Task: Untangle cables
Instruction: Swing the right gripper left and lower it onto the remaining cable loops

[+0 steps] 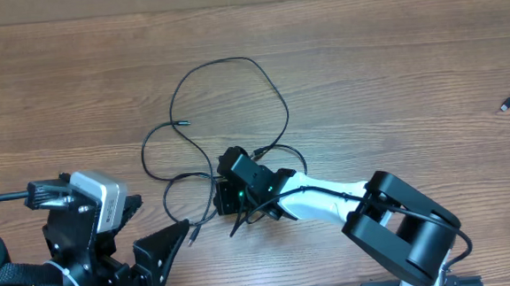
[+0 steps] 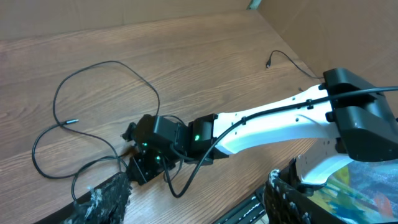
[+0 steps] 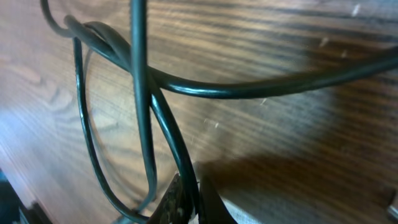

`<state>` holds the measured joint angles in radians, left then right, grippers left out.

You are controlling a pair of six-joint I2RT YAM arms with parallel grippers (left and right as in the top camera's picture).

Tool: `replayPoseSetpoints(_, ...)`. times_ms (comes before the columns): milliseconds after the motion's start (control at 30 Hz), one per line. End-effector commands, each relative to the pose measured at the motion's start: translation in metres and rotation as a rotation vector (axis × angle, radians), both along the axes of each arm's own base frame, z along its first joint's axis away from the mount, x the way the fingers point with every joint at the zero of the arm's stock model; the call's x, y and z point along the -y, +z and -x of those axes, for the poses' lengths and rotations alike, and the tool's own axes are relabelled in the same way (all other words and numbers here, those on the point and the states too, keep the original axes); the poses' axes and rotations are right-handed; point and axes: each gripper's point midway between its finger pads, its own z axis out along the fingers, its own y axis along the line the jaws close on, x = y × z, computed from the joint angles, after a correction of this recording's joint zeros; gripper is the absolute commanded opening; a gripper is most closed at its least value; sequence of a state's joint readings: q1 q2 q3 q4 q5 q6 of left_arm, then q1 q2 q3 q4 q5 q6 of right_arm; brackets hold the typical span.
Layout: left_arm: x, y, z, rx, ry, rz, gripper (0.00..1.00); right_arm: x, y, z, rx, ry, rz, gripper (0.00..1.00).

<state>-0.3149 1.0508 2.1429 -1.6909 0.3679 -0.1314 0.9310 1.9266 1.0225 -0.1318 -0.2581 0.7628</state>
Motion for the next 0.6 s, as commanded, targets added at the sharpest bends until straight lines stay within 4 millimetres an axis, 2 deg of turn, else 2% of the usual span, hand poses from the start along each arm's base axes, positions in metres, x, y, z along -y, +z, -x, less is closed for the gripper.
replayPoseSetpoints(0,0.002,0.005,0.006,0.01,-0.015,0.021,0.7,-0.02,0.069,-0.015,0.191,0.109,-0.095,0.04)
replayPoseSetpoints(200,0.002,0.005,0.005,0.014,-0.018,0.017,0.7,-0.002,0.152,-0.029,0.366,0.112,-0.038,0.04)
replayPoseSetpoints(333,0.002,0.005,0.005,0.015,-0.017,0.016,0.71,0.02,0.178,-0.031,0.416,0.11,0.056,0.04)
replayPoseSetpoints(500,0.001,0.005,0.005,0.02,-0.02,0.009,0.72,0.055,0.193,-0.035,0.477,0.146,0.26,0.04)
replayPoseSetpoints(567,0.0,0.004,0.004,0.022,-0.01,0.004,0.72,0.068,0.205,-0.043,0.517,0.112,0.327,0.04)
